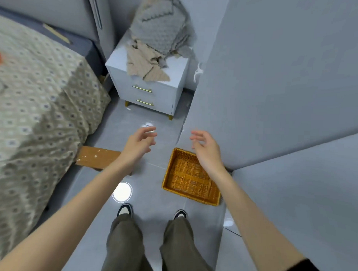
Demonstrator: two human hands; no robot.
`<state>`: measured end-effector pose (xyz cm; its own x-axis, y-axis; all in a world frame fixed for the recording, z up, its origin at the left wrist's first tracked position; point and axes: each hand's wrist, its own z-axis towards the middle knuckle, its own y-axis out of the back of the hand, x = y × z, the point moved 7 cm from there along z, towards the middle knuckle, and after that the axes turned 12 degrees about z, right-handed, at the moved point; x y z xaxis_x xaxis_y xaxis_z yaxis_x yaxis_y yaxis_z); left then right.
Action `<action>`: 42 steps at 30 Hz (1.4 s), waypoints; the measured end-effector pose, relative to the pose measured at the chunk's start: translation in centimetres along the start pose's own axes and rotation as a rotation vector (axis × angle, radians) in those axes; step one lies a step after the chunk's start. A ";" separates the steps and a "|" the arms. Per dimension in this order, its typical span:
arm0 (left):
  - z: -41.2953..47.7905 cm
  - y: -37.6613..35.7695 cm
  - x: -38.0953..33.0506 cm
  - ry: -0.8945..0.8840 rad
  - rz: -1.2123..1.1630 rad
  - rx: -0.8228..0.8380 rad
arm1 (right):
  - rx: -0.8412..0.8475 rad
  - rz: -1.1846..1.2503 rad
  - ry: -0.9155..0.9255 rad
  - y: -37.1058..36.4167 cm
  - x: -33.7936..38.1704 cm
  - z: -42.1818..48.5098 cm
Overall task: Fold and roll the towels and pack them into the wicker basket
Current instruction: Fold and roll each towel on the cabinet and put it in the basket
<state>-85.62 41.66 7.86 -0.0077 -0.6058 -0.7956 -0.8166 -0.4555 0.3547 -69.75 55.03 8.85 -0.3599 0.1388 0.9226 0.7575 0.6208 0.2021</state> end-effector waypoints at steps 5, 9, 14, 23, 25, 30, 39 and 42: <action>-1.7 6.6 -1.7 -0.043 -0.001 0.002 | 0.019 -0.004 0.048 -4.3 5.0 -1.8; -1.2 12.1 -2.9 -0.100 0.007 0.031 | -0.021 0.004 0.077 -7.8 8.5 -2.0; 1.5 17.6 -5.4 -0.170 0.061 0.053 | -0.079 0.002 0.116 -11.1 13.1 -0.8; 8.2 20.1 -12.0 -0.215 0.025 0.098 | -0.131 -0.052 0.149 -11.6 19.6 5.3; 10.3 19.9 -13.6 -0.220 0.028 0.096 | -0.139 -0.055 0.151 -11.1 20.7 7.7; 15.6 19.0 -16.9 -0.206 0.025 0.051 | -0.135 -0.065 0.166 -9.5 22.3 13.2; 22.0 20.4 -22.4 -0.211 0.008 -0.016 | -0.093 -0.015 0.164 -9.7 24.5 21.7; 24.0 21.6 -23.0 -0.200 0.020 -0.037 | -0.091 -0.005 0.159 -10.1 25.0 23.9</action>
<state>-116.91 61.41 22.00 -0.1414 -0.4747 -0.8687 -0.7936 -0.4702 0.3862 -99.41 70.66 21.99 -0.2788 0.0072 0.9603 0.8044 0.5480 0.2294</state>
